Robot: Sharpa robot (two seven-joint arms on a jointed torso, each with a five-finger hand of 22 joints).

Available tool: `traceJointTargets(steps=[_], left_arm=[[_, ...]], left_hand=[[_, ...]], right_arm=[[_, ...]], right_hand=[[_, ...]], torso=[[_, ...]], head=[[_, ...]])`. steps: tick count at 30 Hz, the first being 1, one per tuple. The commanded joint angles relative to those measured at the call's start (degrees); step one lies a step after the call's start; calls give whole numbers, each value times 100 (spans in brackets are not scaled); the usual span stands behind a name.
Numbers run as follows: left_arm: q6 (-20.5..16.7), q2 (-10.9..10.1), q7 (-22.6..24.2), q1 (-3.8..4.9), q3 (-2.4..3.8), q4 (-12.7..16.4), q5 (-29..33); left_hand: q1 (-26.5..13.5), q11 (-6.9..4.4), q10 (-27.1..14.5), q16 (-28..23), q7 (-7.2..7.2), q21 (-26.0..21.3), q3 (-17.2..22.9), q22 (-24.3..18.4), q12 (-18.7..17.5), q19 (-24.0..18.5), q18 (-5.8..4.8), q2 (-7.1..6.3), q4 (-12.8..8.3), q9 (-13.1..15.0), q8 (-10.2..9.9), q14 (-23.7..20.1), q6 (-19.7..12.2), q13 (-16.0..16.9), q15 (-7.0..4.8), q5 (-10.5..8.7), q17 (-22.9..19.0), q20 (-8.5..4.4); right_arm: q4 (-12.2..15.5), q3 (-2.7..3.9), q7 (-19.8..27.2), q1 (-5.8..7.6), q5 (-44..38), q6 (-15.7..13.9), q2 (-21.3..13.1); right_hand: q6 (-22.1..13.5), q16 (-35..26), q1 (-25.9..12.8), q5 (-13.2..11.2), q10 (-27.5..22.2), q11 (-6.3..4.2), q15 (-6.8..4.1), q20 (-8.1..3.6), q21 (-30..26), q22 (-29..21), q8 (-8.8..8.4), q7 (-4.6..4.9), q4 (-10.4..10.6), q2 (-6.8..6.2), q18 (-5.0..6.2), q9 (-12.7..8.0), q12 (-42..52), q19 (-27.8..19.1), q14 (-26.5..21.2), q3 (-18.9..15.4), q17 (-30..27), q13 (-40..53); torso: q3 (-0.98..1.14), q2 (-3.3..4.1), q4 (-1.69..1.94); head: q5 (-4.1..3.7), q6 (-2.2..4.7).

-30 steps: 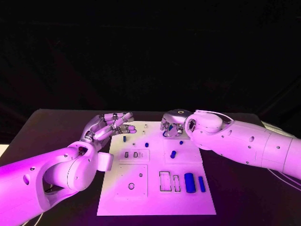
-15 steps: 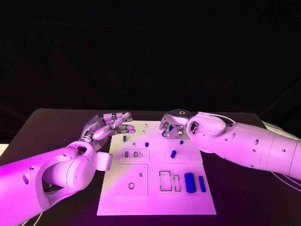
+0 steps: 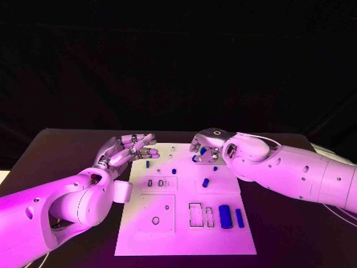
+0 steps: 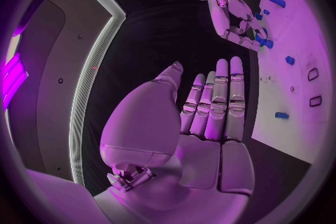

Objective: Assemble the parts on the task board

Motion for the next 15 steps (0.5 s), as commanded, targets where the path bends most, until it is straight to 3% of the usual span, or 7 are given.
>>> traceJointTargets(steps=[1, 15], left_arm=[[120, 9, 12, 7, 5, -1, 8], [123, 13, 8, 7, 5, -21, 9]], left_hand=[[-21, 35, -7, -22, 32, 16, -27, 7, -21, 40, 65, 22, -14, -8, -22, 28, 19, -6, -9, -35, 6, 1], [-15, 33, -8, -27, 27, 19, -26, 8, -24, 44, 64, 28, -20, -7, -24, 27, 20, -6, -10, -34, 10, 0]], right_arm=[[-35, 2, -138, -3, -135, 342, 19], [-145, 2, -148, -8, -89, 668, 77]], right_hand=[[-8, -29, -2, -22, -75, 5, 44, 9, -2, -20, -17, 30, 40, -65, 33, -2, -25, -47, 86, -14, -33, -2], [13, -37, 27, -3, -129, 10, 52, 22, -5, -47, -5, 30, 82, -18, 44, 4, -1, -94, 66, -27, -59, 8]], torso=[[-3, 6, 1], [-3, 13, 10]], head=[[-1, -10], [-11, -23]])
